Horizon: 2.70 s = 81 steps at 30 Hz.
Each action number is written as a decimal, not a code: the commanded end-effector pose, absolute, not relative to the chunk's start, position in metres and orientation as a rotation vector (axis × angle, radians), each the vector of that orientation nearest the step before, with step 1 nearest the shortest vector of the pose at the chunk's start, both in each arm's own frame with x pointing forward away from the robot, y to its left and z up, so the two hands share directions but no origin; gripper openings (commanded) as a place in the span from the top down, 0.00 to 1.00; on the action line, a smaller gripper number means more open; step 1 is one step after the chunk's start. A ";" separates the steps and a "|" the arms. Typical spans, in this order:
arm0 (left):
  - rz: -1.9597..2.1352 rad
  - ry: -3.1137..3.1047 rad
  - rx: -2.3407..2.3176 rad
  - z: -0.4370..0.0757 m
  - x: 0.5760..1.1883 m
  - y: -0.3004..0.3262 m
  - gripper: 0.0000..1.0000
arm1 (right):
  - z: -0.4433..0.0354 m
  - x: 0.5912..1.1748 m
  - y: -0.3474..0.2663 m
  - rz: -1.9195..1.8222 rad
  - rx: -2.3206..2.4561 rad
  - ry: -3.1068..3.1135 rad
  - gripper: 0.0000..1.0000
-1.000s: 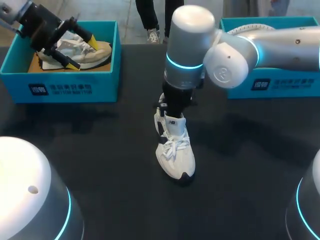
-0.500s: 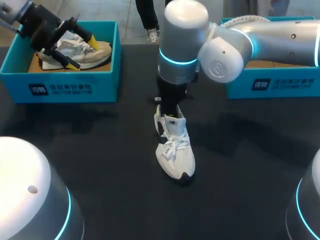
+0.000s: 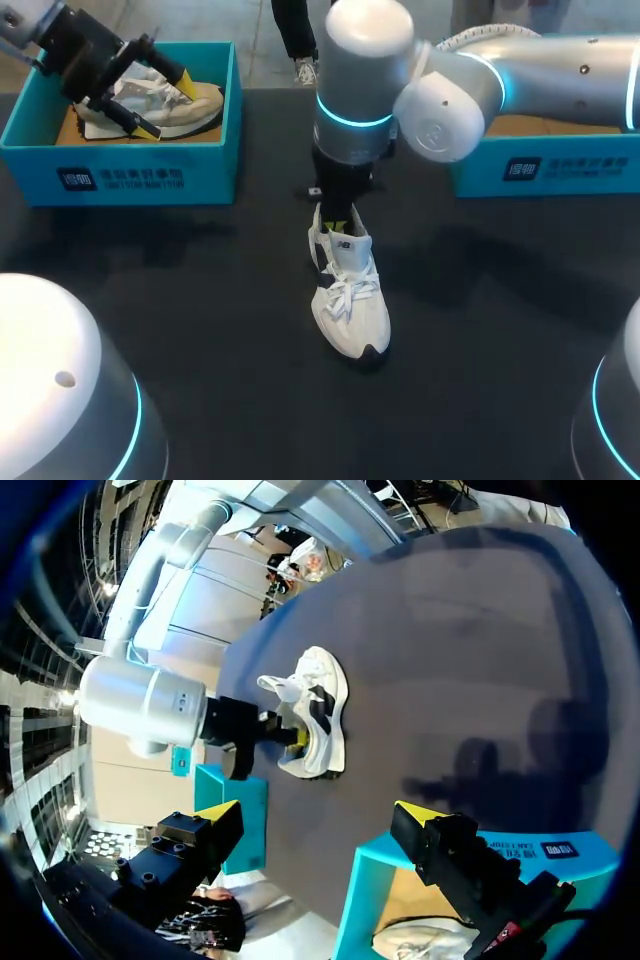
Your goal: Take the shoe out of the shoebox, open the shoe tongue, remove and reinsert the insole, then place the shoe into the shoebox
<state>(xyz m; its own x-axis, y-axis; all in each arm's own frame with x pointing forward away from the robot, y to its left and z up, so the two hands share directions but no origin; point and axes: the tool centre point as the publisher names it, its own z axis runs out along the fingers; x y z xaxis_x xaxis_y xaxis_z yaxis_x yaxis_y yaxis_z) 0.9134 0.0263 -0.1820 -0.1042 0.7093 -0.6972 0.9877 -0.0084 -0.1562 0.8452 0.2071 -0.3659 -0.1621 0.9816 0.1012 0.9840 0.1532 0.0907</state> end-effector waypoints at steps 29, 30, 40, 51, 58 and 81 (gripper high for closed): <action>-0.886 1.859 1.757 -0.181 0.913 0.026 0.00 | -0.395 0.860 0.209 -0.321 -2.143 -2.306 1.00; -0.886 1.859 1.757 -0.181 0.913 0.026 0.00 | -0.395 0.862 0.210 -0.328 -2.149 -2.304 1.00; -0.886 1.859 1.757 -0.181 0.913 0.026 0.00 | -0.398 0.862 0.207 -0.275 -2.161 -2.288 1.00; -0.886 1.859 1.757 -0.181 0.913 0.026 0.00 | -0.391 0.855 0.204 -0.274 -2.183 -2.322 1.00; -0.886 1.859 1.757 -0.181 0.913 0.026 0.00 | -0.406 0.858 0.206 -0.243 -2.163 -2.344 1.00; -0.886 1.859 1.757 -0.181 0.913 0.026 0.00 | -0.344 0.833 0.205 0.032 -2.024 -2.282 1.00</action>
<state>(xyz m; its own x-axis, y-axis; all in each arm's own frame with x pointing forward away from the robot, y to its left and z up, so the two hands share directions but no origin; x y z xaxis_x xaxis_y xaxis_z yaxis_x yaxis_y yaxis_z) 0.9134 0.0264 -0.1818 -0.1043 0.7096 -0.6968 0.9877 -0.0084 -0.1564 0.8328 0.2012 -0.3538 -0.1186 0.9895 0.0825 0.9902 0.1240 -0.0643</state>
